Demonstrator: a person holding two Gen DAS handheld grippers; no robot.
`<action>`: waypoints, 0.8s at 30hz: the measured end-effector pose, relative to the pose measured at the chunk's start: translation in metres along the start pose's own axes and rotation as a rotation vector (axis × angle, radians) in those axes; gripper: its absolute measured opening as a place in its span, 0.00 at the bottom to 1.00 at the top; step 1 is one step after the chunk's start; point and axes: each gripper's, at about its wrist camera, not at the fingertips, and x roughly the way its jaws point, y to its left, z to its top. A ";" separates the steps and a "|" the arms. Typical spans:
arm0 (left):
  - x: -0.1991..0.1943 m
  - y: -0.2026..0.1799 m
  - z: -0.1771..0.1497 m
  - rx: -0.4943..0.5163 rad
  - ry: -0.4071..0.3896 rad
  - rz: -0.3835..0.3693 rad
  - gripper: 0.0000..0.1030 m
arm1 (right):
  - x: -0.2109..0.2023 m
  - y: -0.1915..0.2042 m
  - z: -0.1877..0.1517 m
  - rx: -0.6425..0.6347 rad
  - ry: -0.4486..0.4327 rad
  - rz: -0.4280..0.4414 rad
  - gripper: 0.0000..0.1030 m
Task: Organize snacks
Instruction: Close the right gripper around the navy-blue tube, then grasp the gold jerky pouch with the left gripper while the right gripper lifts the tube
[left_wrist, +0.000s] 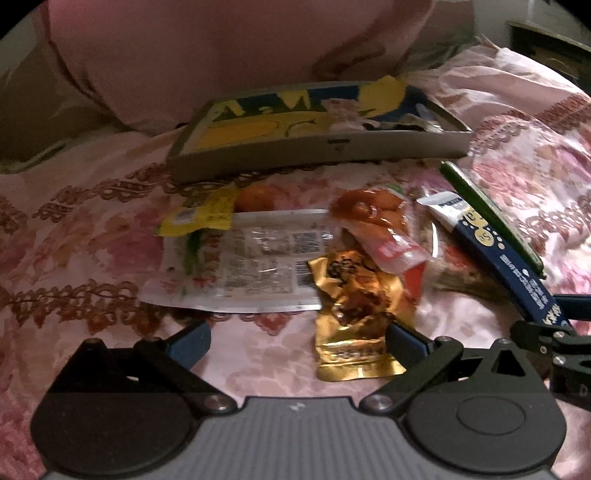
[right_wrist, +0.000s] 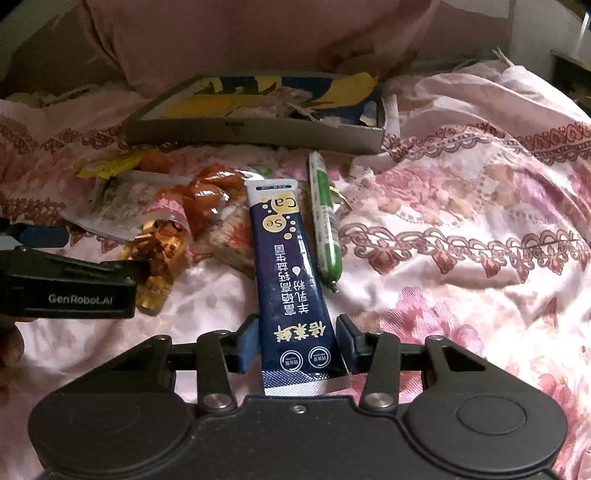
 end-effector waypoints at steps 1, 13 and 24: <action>0.001 -0.002 0.000 0.007 -0.002 -0.004 1.00 | 0.002 -0.002 0.000 0.005 0.008 0.001 0.45; 0.019 -0.018 0.014 0.029 -0.002 -0.022 0.99 | 0.012 0.002 0.003 0.011 0.019 0.041 0.46; 0.009 -0.012 0.006 0.031 0.005 -0.098 0.57 | 0.010 0.003 0.003 0.012 0.031 0.072 0.42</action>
